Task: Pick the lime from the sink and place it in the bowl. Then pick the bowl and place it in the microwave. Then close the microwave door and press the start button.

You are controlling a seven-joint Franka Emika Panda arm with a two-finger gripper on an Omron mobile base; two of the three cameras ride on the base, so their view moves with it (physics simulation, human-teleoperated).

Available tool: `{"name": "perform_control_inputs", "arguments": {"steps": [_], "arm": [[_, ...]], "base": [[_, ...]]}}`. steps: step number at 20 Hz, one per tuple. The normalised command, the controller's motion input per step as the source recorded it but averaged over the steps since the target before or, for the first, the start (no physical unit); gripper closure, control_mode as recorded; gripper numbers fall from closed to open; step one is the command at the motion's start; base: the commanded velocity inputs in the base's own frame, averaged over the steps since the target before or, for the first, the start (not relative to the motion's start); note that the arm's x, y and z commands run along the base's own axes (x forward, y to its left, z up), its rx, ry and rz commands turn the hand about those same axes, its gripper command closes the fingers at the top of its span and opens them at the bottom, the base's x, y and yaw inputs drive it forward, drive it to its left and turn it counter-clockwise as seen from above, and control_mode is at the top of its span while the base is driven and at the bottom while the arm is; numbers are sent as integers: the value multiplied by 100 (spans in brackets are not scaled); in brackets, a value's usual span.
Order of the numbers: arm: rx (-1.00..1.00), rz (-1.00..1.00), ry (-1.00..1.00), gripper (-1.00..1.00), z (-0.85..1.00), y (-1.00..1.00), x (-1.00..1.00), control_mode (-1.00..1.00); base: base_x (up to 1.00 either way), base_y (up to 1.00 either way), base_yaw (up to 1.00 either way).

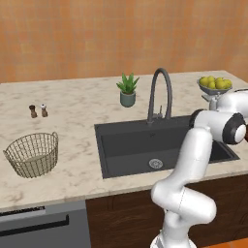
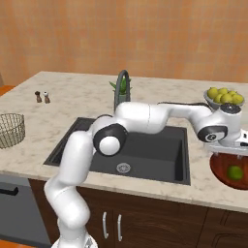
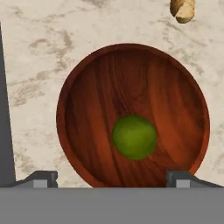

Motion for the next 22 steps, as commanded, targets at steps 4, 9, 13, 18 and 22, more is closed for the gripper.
{"name": "perform_control_inputs", "arguments": {"steps": [4,9,13,18,22], "arm": [[-31,5,8,-100,-51,99,0,-100],[-19,3,10,-100,-52,52,0,-100],[-4,0,11,-100,-29,-8,13,-100],[0,0,6,-100,-6,-43,12,-100],[0,0,2,-100,0,-63,3,-100]], "base": [[0,0,0],[0,0,0],[0,0,0],[0,0,0],[0,0,0]]}}
